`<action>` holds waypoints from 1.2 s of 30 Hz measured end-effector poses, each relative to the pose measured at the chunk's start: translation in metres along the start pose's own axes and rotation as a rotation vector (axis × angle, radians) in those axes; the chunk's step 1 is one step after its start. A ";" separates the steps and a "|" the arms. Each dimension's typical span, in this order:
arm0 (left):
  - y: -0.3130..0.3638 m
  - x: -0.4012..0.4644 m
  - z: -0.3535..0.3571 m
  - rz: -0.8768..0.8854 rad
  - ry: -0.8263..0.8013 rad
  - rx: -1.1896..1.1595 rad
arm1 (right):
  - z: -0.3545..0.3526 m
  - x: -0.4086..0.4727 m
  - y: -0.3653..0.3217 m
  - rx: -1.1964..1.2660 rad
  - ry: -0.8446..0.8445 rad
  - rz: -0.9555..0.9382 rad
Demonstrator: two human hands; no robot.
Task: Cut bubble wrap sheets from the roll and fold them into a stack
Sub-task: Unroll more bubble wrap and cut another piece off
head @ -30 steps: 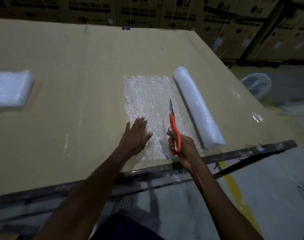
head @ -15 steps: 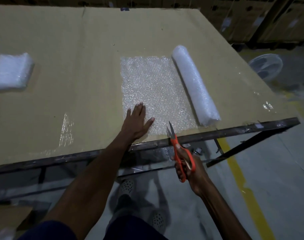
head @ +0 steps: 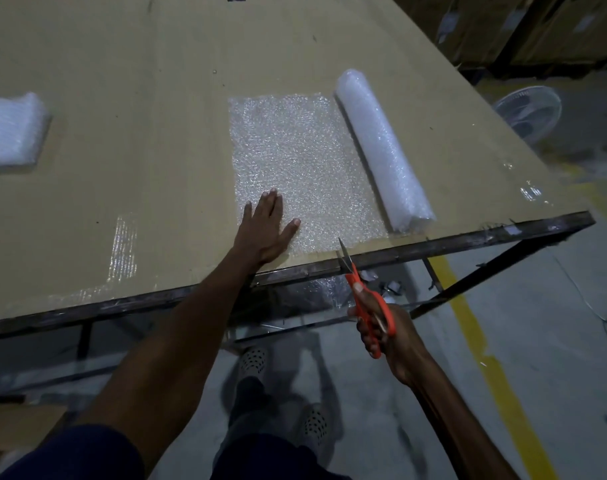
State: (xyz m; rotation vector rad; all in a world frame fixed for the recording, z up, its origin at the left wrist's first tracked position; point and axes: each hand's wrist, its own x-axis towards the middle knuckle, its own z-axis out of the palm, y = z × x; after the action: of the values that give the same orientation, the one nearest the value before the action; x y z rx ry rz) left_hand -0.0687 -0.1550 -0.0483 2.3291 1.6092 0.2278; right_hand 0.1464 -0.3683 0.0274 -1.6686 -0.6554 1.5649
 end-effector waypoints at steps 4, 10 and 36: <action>0.003 0.009 -0.010 -0.003 -0.027 -0.015 | 0.002 0.004 -0.006 -0.024 0.010 -0.012; -0.004 0.018 -0.006 -0.004 -0.018 0.037 | 0.007 0.009 -0.011 -0.023 0.024 -0.011; -0.010 0.018 0.004 0.007 0.040 0.026 | 0.016 0.023 -0.007 0.012 0.099 -0.002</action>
State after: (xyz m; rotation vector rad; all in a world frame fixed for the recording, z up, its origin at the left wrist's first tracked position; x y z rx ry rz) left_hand -0.0696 -0.1355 -0.0562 2.3648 1.6318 0.2583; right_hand 0.1345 -0.3429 0.0194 -1.7241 -0.5945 1.4713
